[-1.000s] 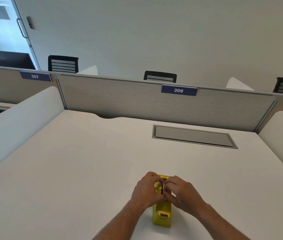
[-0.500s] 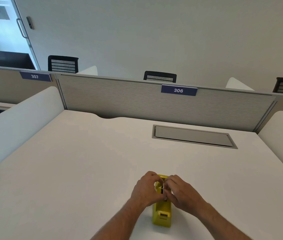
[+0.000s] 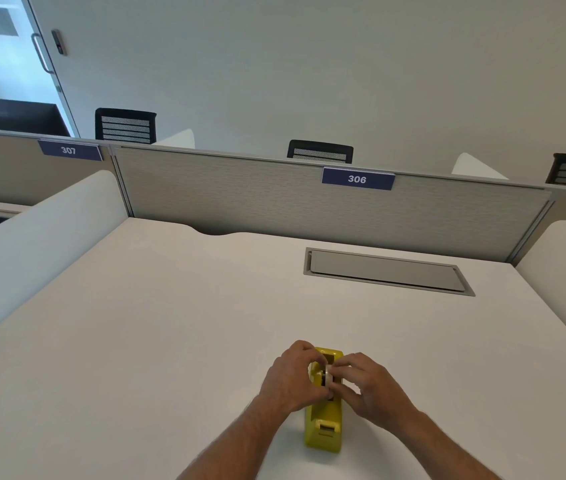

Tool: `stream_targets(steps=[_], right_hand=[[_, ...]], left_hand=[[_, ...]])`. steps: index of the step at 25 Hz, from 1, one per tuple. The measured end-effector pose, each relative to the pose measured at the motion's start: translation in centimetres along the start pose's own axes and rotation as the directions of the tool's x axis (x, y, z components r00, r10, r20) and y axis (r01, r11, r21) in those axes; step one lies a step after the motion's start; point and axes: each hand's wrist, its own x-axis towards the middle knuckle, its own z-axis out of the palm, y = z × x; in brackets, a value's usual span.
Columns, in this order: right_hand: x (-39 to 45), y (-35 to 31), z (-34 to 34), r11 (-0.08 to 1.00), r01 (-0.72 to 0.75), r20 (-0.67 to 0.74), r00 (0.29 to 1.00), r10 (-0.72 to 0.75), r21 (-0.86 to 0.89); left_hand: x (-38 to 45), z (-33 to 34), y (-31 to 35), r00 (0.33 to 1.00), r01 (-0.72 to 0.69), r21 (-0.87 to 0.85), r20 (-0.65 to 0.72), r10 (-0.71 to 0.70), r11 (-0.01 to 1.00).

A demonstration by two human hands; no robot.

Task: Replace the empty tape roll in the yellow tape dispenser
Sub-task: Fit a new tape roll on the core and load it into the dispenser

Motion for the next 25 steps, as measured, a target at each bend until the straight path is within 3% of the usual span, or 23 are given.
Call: stream_targets(steps=[5,12,25], right_hand=[[0.4,-0.8,-0.3,0.998,0.035,-0.057,0.998,-0.038,-0.042],[0.6,-1.4,0.2,0.965,0.174,0.02,0.985,-0.174,-0.194],[-0.5,-1.3,0.8,0.99,0.076,0.056,0.996,-0.07,-0.116]], left_hand=[[0.0,-0.1,-0.1,1.0,-0.003,0.019,0.001,0.003,1.0],[0.1,0.0,-0.2,1.0,0.012,0.044,0.008,-0.012,0.999],[-0.1,0.3,-0.9,0.999,-0.025,0.112,0.028,0.022,0.993]])
